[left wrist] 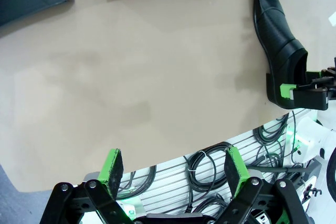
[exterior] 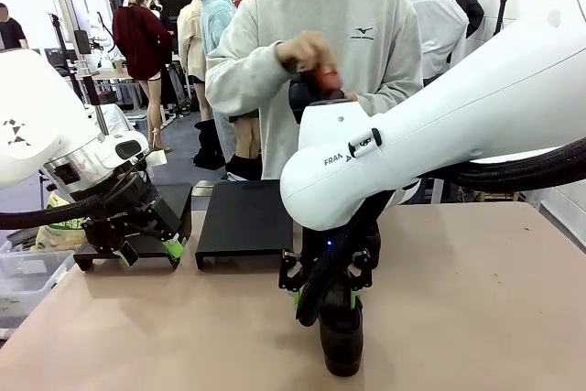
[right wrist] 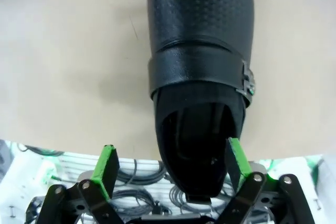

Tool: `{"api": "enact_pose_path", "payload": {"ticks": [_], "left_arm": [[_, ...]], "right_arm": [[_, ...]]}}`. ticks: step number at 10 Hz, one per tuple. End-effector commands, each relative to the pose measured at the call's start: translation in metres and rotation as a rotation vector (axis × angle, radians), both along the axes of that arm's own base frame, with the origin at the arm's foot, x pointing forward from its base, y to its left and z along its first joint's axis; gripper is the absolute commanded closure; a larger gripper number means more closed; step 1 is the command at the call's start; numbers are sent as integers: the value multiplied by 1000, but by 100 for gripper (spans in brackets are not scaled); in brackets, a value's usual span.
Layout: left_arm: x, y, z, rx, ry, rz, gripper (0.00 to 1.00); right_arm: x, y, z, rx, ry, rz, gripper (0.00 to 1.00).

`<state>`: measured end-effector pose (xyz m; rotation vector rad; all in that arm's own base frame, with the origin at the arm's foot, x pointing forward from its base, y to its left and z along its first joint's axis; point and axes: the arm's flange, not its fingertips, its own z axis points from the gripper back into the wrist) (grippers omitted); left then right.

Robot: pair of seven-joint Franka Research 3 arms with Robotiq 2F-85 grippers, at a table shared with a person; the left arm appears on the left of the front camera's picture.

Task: Organize the shoes by placing them on the stand.
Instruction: Place the Shoe from the middle of the table onto the Shoes Stand.

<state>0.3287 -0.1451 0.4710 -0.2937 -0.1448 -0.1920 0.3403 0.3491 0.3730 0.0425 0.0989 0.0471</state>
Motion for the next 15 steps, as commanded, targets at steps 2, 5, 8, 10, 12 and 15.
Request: {"api": "enact_pose_path", "payload": {"ticks": [2,5,8,10,12,15], "left_arm": [[-1,0,-1,-2,3,-2,0],[-1,0,-1,-2,3,-2,0],[-1,0,-1,-2,3,-2,0],[-1,0,-1,-2,3,-2,0],[-7,-27,-1,-27,26,-27,0],[-10,-108,-21,-34,42,-21,0]], "right_arm": [[3,2,2,15,-26,3,0],[1,1,2,6,-6,0,0],[-6,-39,66,36,-191,42,0],[7,-105,77,2,-182,42,0],[13,-168,75,-5,-182,-42,0],[18,-227,62,15,-198,-146,0]]}}
